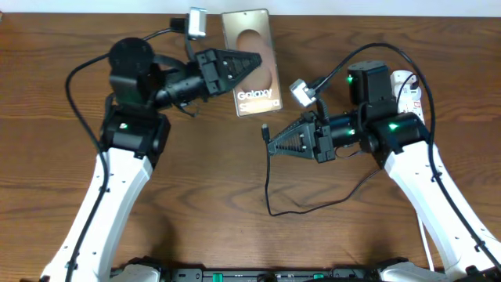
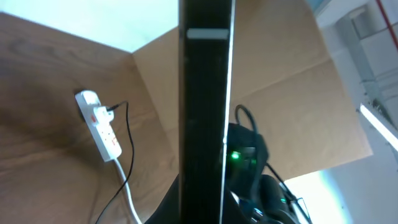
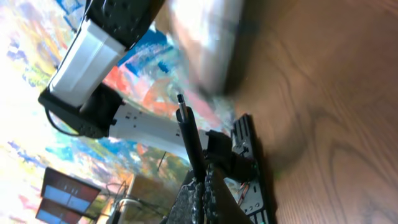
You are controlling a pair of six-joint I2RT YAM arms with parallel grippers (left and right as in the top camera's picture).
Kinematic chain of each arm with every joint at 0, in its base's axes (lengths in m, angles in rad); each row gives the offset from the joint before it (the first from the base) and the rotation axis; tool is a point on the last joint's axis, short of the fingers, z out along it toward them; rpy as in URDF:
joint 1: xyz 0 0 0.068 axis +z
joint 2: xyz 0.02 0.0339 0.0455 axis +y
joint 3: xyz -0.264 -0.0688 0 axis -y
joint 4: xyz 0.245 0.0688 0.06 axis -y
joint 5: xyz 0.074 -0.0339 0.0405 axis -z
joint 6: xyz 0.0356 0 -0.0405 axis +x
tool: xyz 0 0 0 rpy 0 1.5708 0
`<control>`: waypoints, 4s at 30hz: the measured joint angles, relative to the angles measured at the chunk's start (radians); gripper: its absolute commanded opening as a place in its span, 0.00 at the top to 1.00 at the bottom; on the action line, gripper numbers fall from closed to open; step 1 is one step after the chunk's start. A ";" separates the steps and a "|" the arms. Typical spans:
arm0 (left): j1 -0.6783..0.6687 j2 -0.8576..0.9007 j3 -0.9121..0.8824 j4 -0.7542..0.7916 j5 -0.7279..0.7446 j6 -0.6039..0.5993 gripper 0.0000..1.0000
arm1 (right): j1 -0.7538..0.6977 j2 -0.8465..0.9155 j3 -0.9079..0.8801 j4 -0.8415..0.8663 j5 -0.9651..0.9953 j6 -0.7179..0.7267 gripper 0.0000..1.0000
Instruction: Plug charger to phone and switch on socket
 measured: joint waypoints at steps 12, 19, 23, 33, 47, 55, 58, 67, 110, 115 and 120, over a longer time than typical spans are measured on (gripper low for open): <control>-0.012 0.040 -0.001 0.146 0.073 0.031 0.93 | 0.010 0.001 -0.006 0.119 0.020 0.043 0.99; -0.013 0.040 -0.001 0.146 0.082 0.003 0.93 | 0.008 0.002 -0.006 0.198 0.061 0.144 0.99; -0.014 0.040 -0.001 0.146 0.076 0.000 0.93 | 0.006 0.002 -0.006 0.214 0.080 0.185 0.99; -0.016 0.040 -0.001 0.146 0.029 0.003 0.93 | -0.008 0.002 -0.006 0.218 0.094 0.210 0.99; 0.123 0.040 -0.001 -0.396 -0.143 0.264 0.93 | 0.023 0.002 -0.008 -0.113 0.515 0.144 0.33; 0.169 0.040 -0.002 -0.728 -0.389 0.465 0.93 | 0.162 0.060 0.036 -0.187 0.903 0.219 0.18; 0.168 0.040 -0.002 -0.763 -0.464 0.501 0.93 | 0.194 0.177 0.183 -0.284 0.993 0.255 0.17; 0.168 0.039 -0.002 -0.838 -0.638 0.533 0.93 | 0.240 0.548 0.518 -0.230 1.091 0.320 0.34; 0.169 0.039 -0.002 -0.710 -0.361 0.552 0.92 | -0.062 0.307 0.003 -0.405 1.239 0.021 0.99; 0.169 0.039 -0.002 -0.710 -0.344 0.552 0.93 | -0.077 0.308 -0.166 -0.224 1.284 0.040 0.99; 0.169 0.039 -0.002 -0.710 -0.336 0.552 0.93 | -0.066 0.308 -0.201 -0.153 1.299 0.053 0.92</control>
